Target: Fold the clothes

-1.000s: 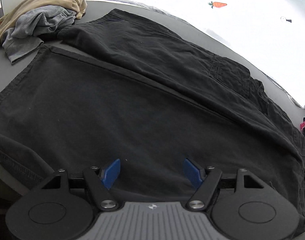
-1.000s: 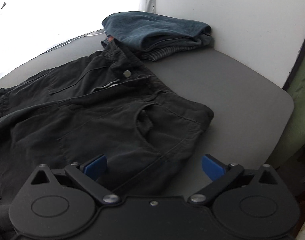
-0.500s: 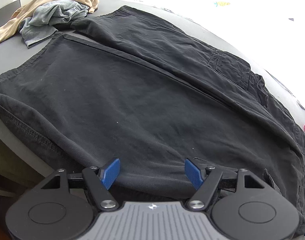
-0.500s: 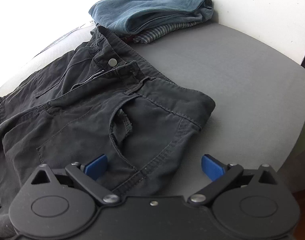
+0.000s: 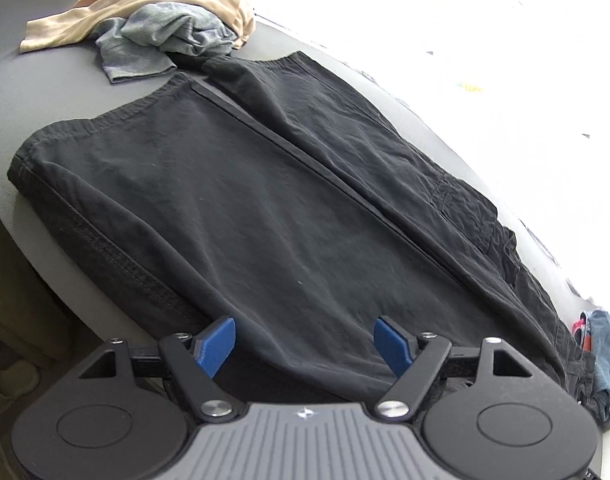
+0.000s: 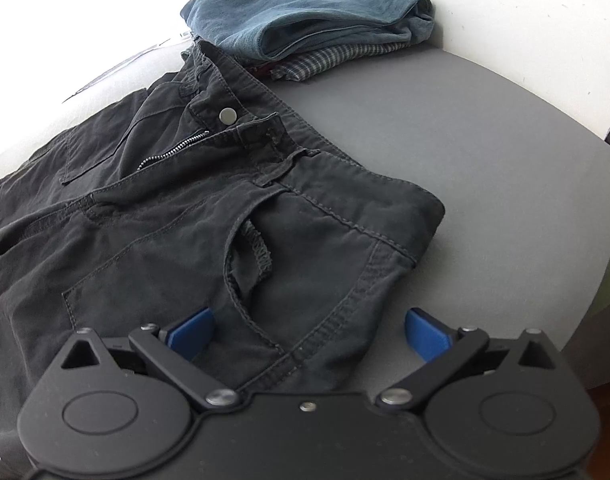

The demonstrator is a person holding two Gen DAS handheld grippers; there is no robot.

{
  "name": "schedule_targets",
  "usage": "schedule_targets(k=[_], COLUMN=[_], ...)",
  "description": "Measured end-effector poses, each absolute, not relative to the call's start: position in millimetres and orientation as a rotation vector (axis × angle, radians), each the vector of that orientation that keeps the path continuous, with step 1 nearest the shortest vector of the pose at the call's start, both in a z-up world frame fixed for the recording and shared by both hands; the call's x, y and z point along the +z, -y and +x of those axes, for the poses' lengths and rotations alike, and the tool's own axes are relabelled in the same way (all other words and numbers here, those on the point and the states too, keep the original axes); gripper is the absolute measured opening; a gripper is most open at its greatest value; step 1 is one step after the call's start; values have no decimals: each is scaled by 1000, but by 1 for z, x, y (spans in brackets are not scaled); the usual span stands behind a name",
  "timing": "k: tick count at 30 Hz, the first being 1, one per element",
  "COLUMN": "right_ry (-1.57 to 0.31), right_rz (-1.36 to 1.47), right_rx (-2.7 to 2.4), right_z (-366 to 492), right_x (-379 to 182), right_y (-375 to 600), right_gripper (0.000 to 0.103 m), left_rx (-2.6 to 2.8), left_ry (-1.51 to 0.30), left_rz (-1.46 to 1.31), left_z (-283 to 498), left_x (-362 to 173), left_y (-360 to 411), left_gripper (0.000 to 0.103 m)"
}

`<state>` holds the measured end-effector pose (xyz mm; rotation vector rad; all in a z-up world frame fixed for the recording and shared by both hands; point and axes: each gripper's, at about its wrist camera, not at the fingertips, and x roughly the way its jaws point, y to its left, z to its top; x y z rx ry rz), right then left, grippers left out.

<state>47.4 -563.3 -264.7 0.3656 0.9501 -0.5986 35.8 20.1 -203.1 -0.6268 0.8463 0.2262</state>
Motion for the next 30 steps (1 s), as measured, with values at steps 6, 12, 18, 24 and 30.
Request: schedule_targets(k=[6,12,18,24,30], right_ry=[-955,-961,-962,-963,-973], right_rz=[363,376,379,399,442], right_rx=[-617,-651,-660,-693,-757], right_z=[48,53,53,54,55], right_x=[-265,-265,-265,-265,-264], right_y=[562,561,561,559,556], right_gripper=[103,103,103,103,102], left_rx=[429,547,589,595,633], left_ry=[-802,-782,-774,-812,-871], left_rz=[-765,-760,-755,-736,-636], left_z=[19,19,36,51,67], left_x=[-215,-220,-224,-236,-239], left_y=[-81,-125,-161,-188,-180], left_gripper=[77,77,77,77,74])
